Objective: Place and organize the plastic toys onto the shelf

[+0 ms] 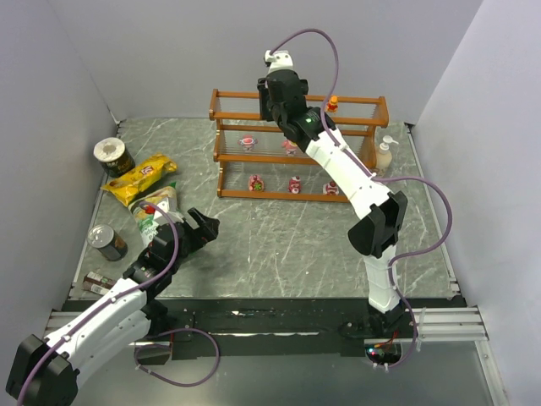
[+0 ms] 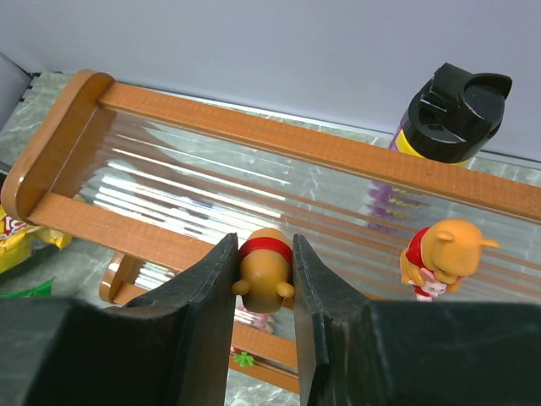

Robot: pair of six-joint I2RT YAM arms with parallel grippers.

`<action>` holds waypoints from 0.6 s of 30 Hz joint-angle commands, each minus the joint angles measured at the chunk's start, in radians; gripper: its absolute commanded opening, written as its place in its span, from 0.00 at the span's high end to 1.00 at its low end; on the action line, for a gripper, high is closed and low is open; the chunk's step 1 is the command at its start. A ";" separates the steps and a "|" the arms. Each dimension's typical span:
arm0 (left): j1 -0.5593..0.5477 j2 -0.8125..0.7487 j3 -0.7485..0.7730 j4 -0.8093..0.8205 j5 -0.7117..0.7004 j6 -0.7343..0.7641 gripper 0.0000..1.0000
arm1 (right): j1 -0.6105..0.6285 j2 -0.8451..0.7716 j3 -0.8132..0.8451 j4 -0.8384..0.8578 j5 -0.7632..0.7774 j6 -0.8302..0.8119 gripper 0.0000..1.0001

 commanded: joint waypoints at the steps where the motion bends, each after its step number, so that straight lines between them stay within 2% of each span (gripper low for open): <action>1: 0.002 -0.016 0.040 0.010 -0.007 0.012 0.04 | -0.012 0.023 0.046 0.000 0.010 0.009 0.65; 18: 0.002 -0.013 0.039 0.010 -0.010 0.012 0.04 | -0.047 0.067 0.091 -0.020 -0.004 0.042 0.60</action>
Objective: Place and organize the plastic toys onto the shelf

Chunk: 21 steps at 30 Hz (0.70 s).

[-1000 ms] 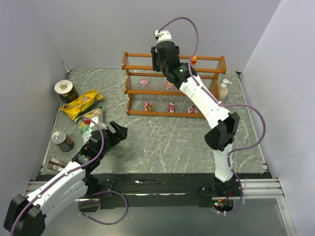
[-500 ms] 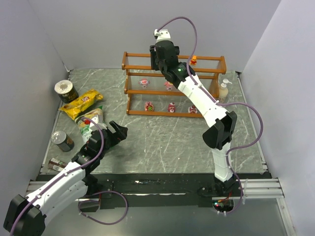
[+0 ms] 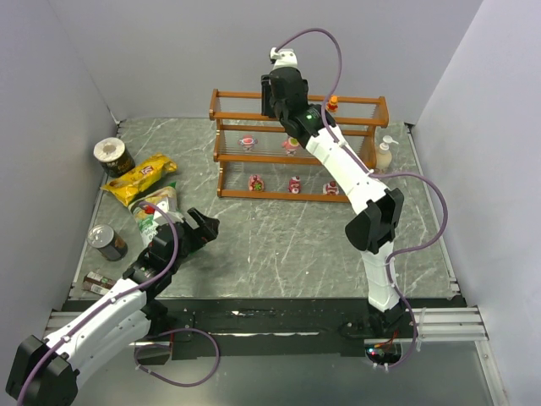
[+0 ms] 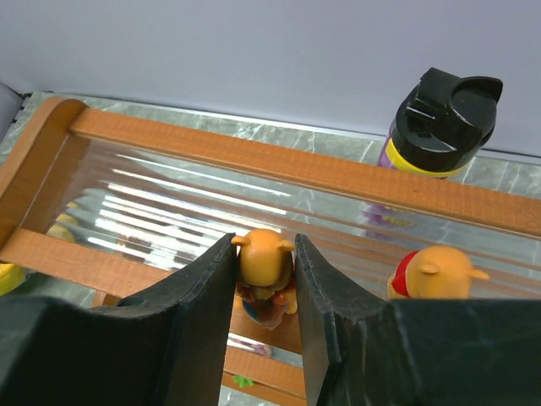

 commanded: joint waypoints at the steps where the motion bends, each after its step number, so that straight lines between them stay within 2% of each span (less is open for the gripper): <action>1: 0.002 -0.007 0.039 0.010 -0.009 0.013 0.04 | -0.013 0.016 0.037 -0.022 -0.002 0.008 0.60; 11: 0.002 0.000 0.042 0.013 -0.008 0.014 0.04 | -0.013 0.007 0.000 0.019 -0.005 0.000 0.60; 14: 0.002 -0.001 0.040 0.015 -0.008 0.014 0.04 | -0.011 -0.014 -0.053 0.079 -0.015 -0.005 0.64; 18: 0.002 0.004 0.042 0.013 -0.008 0.016 0.04 | -0.010 -0.051 -0.141 0.180 -0.023 -0.002 0.75; 21: 0.002 0.005 0.042 0.015 -0.009 0.016 0.04 | -0.002 -0.063 -0.173 0.231 -0.023 0.001 0.77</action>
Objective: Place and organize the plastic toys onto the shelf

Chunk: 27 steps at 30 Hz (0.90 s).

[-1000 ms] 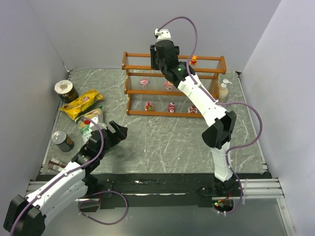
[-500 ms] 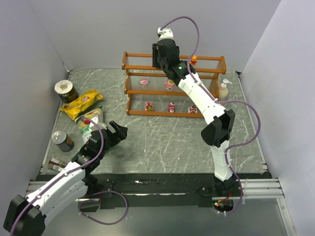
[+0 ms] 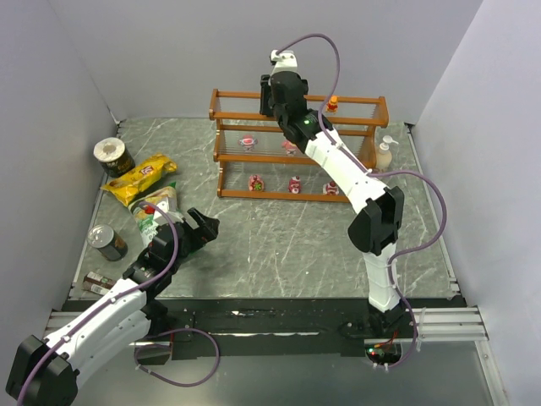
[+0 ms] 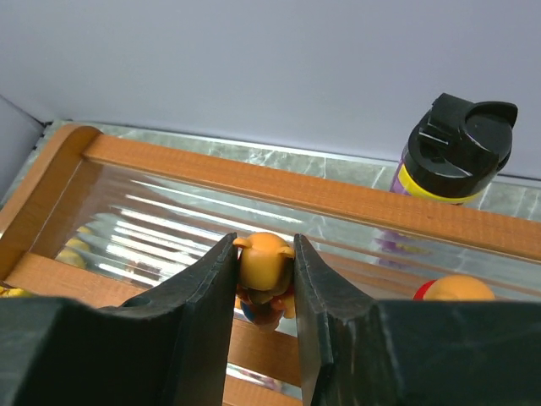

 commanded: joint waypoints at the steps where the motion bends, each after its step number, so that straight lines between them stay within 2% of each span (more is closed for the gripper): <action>1: 0.002 0.006 0.042 0.015 -0.009 0.015 0.04 | 0.003 -0.036 -0.053 0.065 -0.009 0.005 0.77; 7: 0.002 0.009 0.044 0.015 -0.009 0.015 0.04 | 0.024 0.028 0.023 0.045 0.005 0.002 0.78; 13: 0.002 0.006 0.042 0.015 -0.009 0.017 0.04 | 0.047 0.053 0.020 0.079 0.006 -0.012 0.75; 27: 0.002 0.010 0.044 0.015 -0.009 0.017 0.04 | 0.113 0.135 0.076 0.139 0.169 -0.158 0.67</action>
